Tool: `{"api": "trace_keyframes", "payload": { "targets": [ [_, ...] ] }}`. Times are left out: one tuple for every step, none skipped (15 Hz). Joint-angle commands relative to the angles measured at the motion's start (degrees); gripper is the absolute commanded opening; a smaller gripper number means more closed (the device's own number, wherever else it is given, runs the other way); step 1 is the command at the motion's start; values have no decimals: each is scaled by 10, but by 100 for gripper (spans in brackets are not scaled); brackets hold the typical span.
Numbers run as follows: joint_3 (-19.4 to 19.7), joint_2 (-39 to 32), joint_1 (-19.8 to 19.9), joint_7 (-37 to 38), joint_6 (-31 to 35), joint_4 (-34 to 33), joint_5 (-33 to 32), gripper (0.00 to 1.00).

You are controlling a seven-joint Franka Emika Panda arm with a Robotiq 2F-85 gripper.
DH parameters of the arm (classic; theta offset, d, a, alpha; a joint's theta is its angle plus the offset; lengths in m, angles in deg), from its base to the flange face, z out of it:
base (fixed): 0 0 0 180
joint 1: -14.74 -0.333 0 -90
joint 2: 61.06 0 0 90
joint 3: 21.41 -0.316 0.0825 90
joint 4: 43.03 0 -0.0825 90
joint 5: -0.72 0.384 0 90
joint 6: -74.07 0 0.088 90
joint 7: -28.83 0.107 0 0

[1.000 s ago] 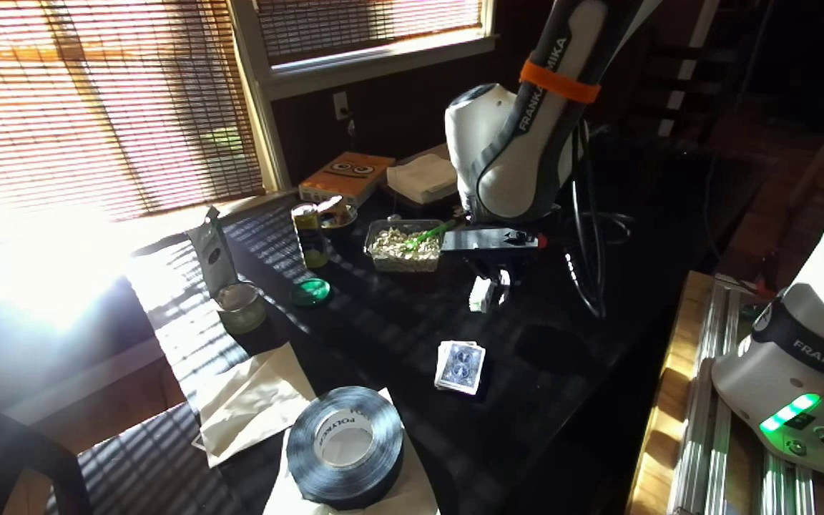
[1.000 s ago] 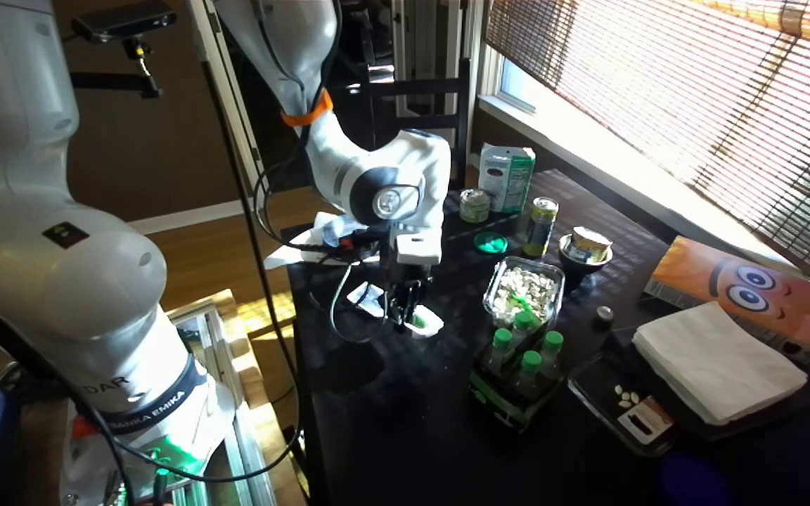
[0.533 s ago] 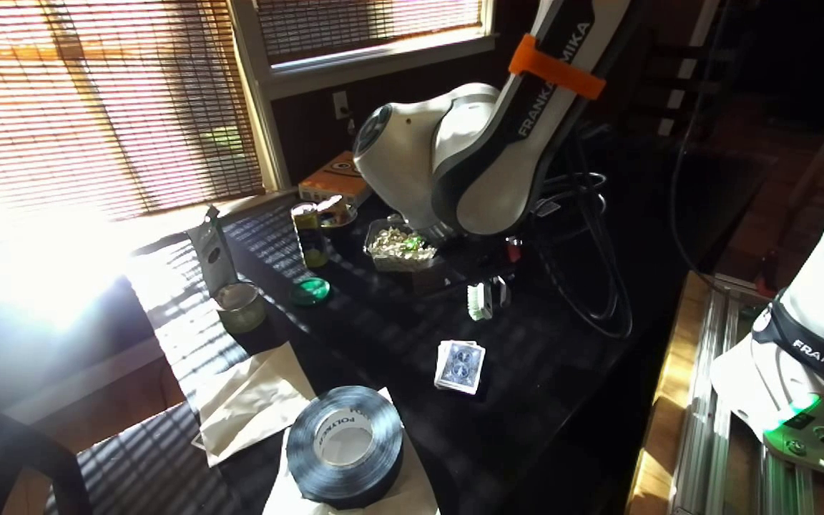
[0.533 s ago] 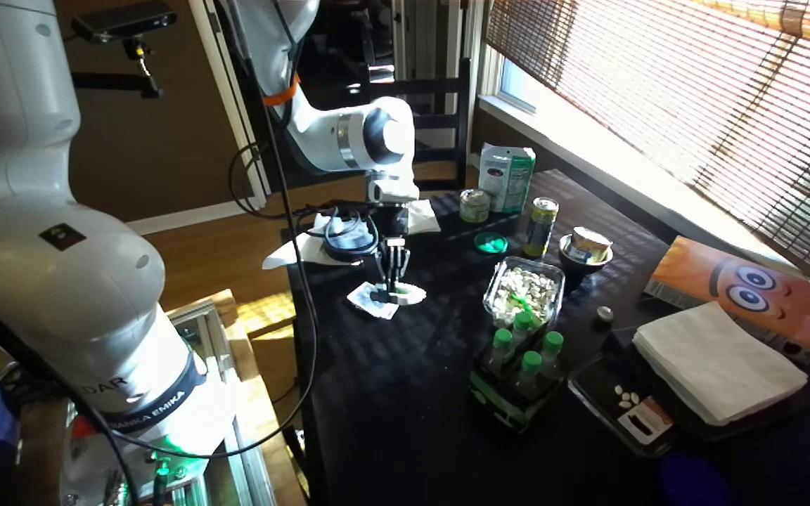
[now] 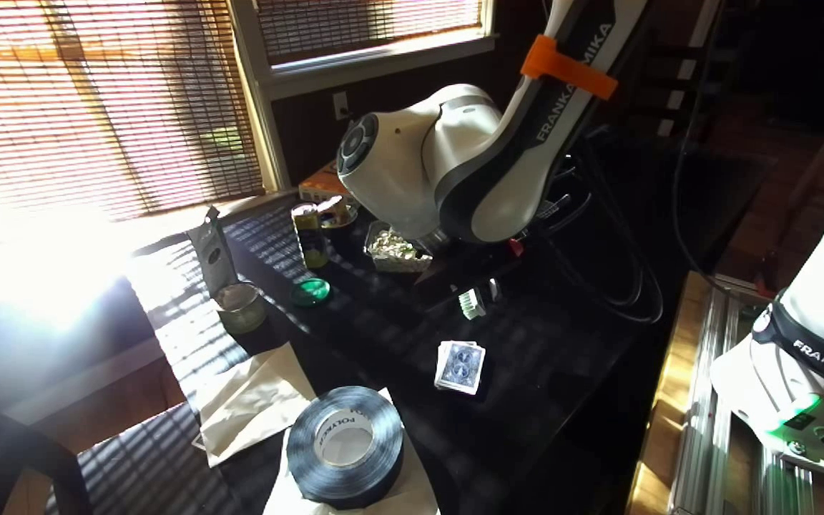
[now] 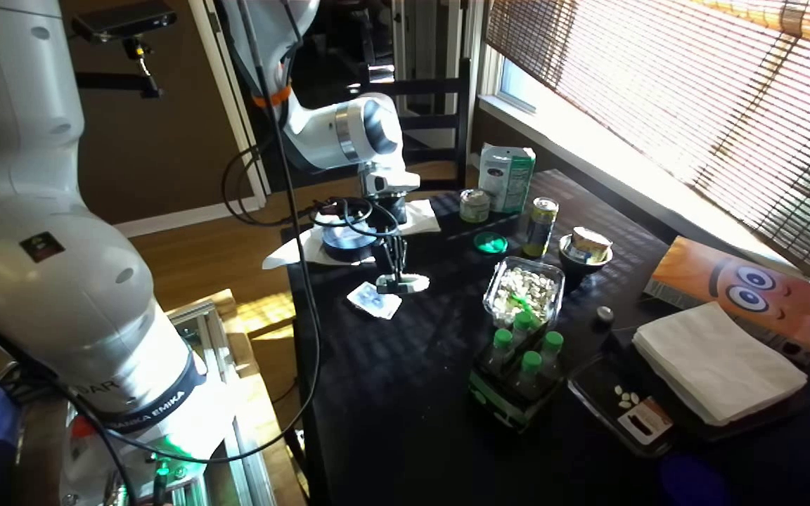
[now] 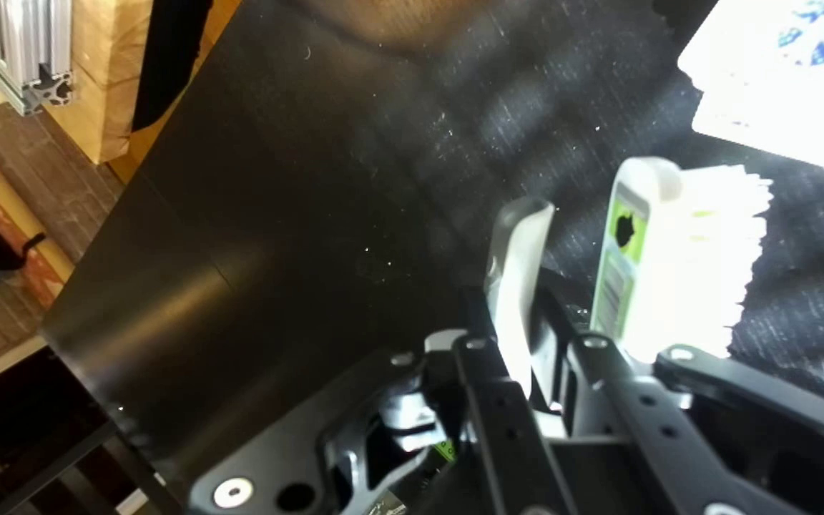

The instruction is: Place the white brush upright.

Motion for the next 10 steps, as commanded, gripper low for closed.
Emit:
{"api": "trace_keyframes", "payload": {
  "targets": [
    [-32, -8, 23, 0, -27, -13, -28, 5],
    [-38, -16, 18, -24, -48, -25, -57, 5],
    [-47, -21, 23, -38, -57, -31, -69, 5],
    [-56, -28, 25, -52, -71, -40, -81, 5],
    [-64, -35, 28, -69, -72, -48, -96, 5],
    [-70, -43, 28, -84, -74, -56, -112, 5],
    [-76, -51, 28, -100, -76, -64, -127, 5],
    [-80, -61, 30, -119, -77, -75, -141, 5],
    [-83, -74, 31, -139, -80, -87, -153, 5],
    [-84, -91, 31, -161, -97, -104, -161, 5]
  ]
}}
